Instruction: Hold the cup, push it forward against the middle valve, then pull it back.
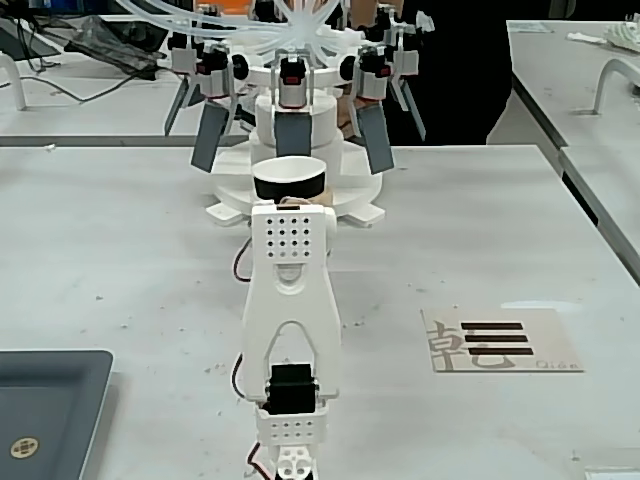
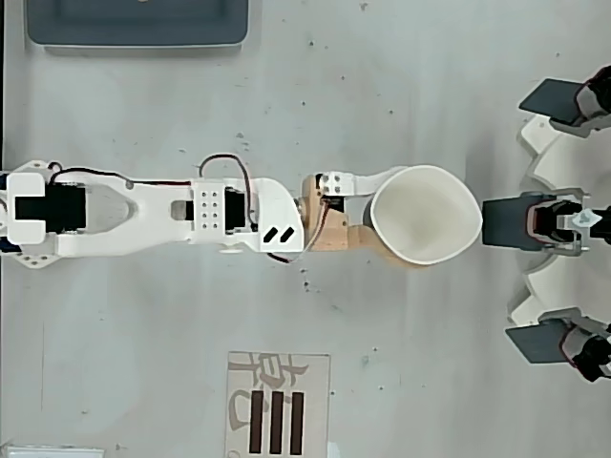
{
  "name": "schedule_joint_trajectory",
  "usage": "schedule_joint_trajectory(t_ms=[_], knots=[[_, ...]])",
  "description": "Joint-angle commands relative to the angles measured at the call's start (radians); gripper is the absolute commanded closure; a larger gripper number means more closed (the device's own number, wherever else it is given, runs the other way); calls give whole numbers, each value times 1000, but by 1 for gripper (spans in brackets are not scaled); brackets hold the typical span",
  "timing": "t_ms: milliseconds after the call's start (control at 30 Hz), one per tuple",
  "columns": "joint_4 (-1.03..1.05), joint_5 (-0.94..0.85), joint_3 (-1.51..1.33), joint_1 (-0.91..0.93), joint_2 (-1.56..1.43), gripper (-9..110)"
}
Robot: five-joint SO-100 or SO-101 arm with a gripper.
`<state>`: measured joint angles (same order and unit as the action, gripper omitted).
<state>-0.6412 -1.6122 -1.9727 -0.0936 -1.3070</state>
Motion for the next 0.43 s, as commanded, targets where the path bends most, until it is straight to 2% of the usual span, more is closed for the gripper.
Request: schedule_joint_trajectory(t_ms=[0, 400], knots=[[-29, -8, 5, -8, -80, 98], [-35, -8, 6, -8, -66, 98]])
